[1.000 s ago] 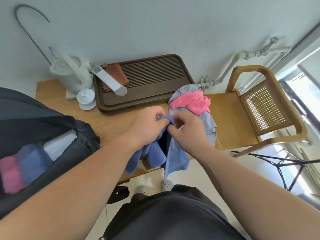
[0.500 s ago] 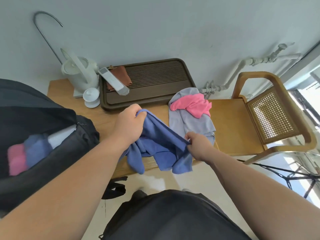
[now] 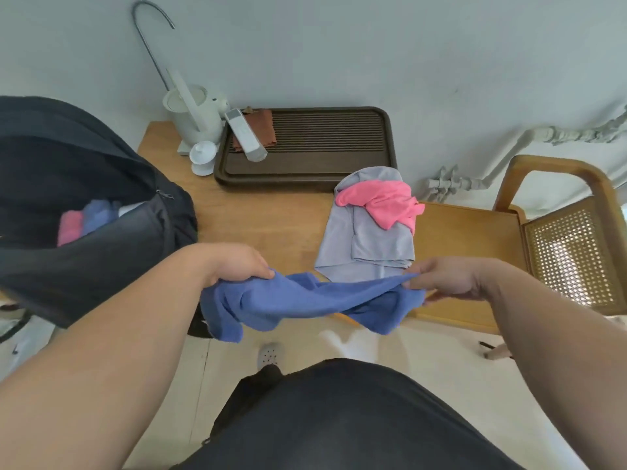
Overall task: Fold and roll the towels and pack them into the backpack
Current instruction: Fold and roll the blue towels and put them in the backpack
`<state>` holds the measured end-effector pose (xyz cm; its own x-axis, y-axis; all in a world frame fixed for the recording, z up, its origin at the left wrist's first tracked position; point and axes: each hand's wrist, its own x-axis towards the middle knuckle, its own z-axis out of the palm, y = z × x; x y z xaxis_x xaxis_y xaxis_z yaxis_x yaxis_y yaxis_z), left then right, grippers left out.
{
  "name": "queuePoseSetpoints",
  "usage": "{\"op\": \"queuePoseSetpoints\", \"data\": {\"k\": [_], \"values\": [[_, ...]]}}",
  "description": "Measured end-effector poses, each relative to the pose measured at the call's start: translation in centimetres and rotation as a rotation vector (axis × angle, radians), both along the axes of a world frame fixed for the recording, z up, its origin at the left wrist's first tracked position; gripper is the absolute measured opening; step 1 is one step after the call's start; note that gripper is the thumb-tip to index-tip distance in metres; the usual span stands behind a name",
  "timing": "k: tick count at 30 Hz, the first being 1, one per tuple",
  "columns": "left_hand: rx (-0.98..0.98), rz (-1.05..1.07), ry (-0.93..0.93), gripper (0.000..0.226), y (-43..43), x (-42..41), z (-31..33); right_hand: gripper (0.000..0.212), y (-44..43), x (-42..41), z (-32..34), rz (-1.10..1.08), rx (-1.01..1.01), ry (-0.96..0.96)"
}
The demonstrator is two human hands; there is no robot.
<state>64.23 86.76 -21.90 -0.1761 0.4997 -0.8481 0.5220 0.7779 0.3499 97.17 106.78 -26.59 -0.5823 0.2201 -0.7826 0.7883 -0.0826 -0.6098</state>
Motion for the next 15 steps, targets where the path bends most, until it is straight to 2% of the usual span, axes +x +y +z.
{"op": "queuePoseSetpoints", "data": {"k": [2, 3, 6, 7, 10, 15], "values": [[0.067, 0.165, -0.002, 0.028, 0.1, -0.1, -0.8, 0.009, 1.7, -0.3, 1.4, -0.010, -0.072, 0.084], [0.133, 0.193, 0.080, 0.032, 0.2, -0.3, -1.3, 0.007, 2.2, -0.7, 1.7, -0.044, -0.076, 0.134], [0.333, 0.130, 0.577, 0.041, 0.5, -0.8, -3.2, 0.003, 3.2, -2.0, 1.1, -0.201, 0.041, 0.181], [0.367, 0.143, 0.672, 0.041, 0.5, -0.9, -4.0, 0.006, 3.3, -2.4, 0.5, -0.242, 0.139, 0.148], [0.358, 0.235, 0.739, 0.039, 0.5, -1.1, -6.2, 0.008, 3.1, -3.3, -1.7, -0.287, 0.422, -0.017], [0.340, 0.250, 0.690, 0.039, 2.4, -2.5, -10.0, 0.006, 3.3, -3.7, -4.9, -0.383, 0.505, -0.101]]}}
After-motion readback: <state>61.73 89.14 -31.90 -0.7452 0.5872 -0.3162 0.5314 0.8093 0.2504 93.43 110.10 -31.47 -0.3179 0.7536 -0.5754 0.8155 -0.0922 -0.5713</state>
